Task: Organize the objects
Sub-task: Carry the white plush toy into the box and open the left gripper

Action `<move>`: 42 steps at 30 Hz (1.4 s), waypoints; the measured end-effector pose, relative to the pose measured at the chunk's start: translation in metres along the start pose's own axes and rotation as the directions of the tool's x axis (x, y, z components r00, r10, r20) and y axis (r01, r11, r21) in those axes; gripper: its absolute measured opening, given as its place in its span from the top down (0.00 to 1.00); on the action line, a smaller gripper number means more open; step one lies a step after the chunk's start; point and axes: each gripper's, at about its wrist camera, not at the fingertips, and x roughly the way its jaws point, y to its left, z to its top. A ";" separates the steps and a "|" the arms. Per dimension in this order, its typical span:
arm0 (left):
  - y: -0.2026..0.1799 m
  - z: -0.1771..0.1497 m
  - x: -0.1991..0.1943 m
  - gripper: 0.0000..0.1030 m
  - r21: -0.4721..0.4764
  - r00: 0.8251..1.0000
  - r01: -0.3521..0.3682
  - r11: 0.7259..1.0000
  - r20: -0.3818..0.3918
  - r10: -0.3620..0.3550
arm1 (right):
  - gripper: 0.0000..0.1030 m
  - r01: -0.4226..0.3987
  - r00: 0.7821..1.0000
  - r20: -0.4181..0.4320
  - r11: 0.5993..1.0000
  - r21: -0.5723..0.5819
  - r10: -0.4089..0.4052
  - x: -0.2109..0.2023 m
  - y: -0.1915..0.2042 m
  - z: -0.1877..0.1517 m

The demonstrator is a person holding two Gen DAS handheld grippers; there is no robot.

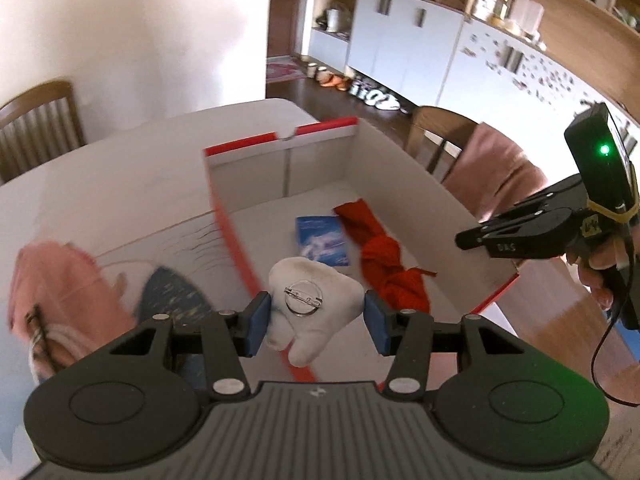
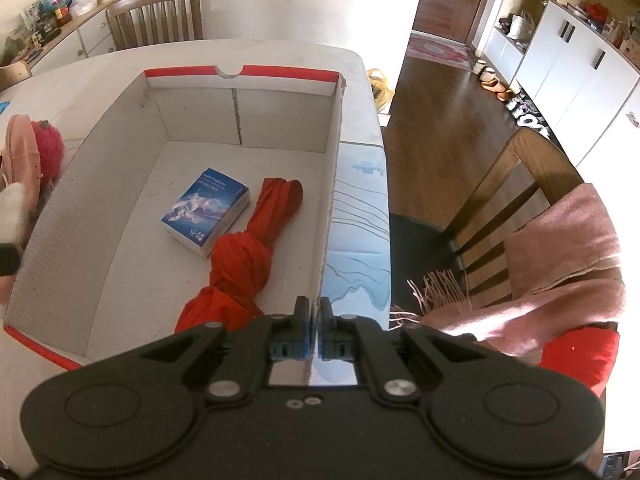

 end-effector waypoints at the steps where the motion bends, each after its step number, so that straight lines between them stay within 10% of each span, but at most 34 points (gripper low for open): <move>1: -0.005 0.003 0.005 0.52 0.012 1.000 0.002 1.000 -0.007 -0.002 | 0.97 -0.001 1.000 0.001 1.000 -0.002 0.001 0.000 0.000 0.000; 16: -0.035 0.029 0.086 0.52 0.095 0.984 -0.011 0.995 -0.174 0.027 | 0.96 -0.017 1.000 0.001 1.000 -0.016 0.017 0.000 -0.001 0.000; 42: -0.039 0.025 0.165 0.51 0.106 0.889 -0.056 0.993 -0.446 0.097 | 0.95 -0.053 0.999 0.003 0.998 -0.033 0.053 0.001 -0.006 -0.001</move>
